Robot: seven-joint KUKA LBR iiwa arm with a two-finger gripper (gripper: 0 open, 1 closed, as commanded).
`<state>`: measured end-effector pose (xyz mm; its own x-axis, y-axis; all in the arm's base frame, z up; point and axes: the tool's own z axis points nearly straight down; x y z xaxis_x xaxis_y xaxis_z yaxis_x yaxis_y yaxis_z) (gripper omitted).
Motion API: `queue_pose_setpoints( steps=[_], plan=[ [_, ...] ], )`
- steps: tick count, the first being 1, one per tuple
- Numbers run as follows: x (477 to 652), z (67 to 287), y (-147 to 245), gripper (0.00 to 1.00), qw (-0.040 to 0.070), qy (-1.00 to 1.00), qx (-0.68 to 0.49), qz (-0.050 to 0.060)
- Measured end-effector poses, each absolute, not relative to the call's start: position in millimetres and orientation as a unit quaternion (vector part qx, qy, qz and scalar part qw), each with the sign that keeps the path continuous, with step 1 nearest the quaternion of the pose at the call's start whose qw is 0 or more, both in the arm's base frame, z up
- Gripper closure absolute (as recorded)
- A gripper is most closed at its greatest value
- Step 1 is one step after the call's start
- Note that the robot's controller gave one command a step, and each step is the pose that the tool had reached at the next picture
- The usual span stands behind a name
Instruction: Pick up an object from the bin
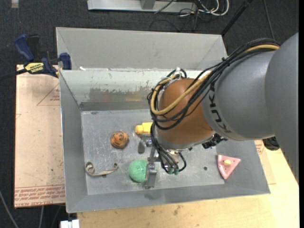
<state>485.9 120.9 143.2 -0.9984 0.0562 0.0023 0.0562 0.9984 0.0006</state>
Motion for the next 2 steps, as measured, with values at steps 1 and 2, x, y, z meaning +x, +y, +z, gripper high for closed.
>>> queue_pose_setpoints(
  steps=[1, 2],
  plan=[
    [497.7, 117.7, 196.2, 0.0, -0.001, -1.0, 0.007, -0.001],
    [488.0, 86.3, 143.6, 0.0, 0.0, -0.999, -0.052, -0.001]
  ],
)
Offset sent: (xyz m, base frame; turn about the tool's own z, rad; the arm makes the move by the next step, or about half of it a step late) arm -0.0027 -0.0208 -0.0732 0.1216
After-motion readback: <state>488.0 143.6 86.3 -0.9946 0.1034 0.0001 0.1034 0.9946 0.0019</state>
